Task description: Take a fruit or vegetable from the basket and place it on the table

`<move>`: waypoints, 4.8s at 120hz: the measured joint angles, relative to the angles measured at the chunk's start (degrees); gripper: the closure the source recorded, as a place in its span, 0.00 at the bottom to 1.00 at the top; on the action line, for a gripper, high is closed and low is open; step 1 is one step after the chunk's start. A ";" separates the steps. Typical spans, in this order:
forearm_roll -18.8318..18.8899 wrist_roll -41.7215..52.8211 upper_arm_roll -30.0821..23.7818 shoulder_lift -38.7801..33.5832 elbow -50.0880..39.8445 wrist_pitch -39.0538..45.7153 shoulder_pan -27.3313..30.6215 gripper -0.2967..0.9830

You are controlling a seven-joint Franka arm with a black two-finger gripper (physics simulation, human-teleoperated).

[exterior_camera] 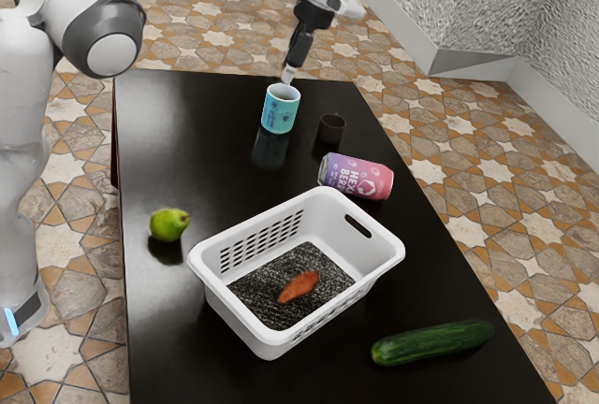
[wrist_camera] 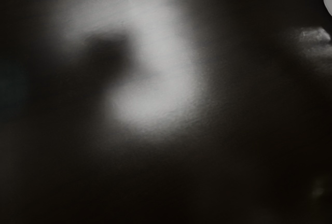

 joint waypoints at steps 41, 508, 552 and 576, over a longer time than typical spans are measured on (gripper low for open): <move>1.16 23.11 0.11 -1.17 9.56 10.16 -0.72 0.24; -14.18 -62.80 -89.16 -61.55 -61.54 54.25 32.64 0.23; -14.16 -62.49 -89.42 -61.54 -61.51 55.07 33.90 0.23; -14.05 -62.24 -89.42 -61.54 -61.61 55.12 34.83 0.23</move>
